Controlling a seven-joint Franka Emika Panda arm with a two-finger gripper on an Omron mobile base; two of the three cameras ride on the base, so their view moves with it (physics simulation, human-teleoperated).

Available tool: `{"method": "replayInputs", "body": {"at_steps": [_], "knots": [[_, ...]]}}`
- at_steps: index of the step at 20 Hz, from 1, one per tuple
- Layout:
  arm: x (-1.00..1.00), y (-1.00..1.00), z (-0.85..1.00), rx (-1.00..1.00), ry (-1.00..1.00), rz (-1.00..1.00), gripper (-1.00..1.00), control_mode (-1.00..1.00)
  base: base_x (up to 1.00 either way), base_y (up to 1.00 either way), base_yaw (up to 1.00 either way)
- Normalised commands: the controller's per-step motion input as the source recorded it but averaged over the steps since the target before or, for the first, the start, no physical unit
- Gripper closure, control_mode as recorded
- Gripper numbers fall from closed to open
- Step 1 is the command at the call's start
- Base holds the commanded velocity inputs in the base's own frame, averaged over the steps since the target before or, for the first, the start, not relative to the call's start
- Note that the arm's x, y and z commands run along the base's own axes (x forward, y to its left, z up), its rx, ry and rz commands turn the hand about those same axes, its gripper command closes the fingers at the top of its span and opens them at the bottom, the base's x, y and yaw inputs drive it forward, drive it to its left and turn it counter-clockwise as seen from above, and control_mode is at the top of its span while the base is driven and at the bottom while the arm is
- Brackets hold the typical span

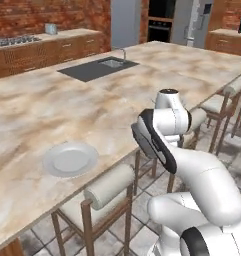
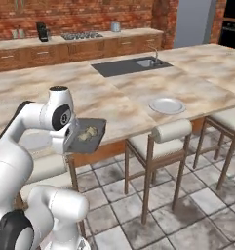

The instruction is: Place two dumplings into each of the tupperware containers and then place the containers in the fridge.

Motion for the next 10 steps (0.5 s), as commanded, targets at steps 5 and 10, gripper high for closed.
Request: {"method": "replayInputs", "body": {"at_steps": [5, 10], "knots": [[0.00, 0.00, 0.00, 0.00, 0.00, 0.00, 1.00, 1.00, -0.06, 0.00, -1.00], [0.00, 0.00, 0.00, 0.00, 0.00, 0.00, 1.00, 1.00, 0.00, 0.02, -0.99]]}}
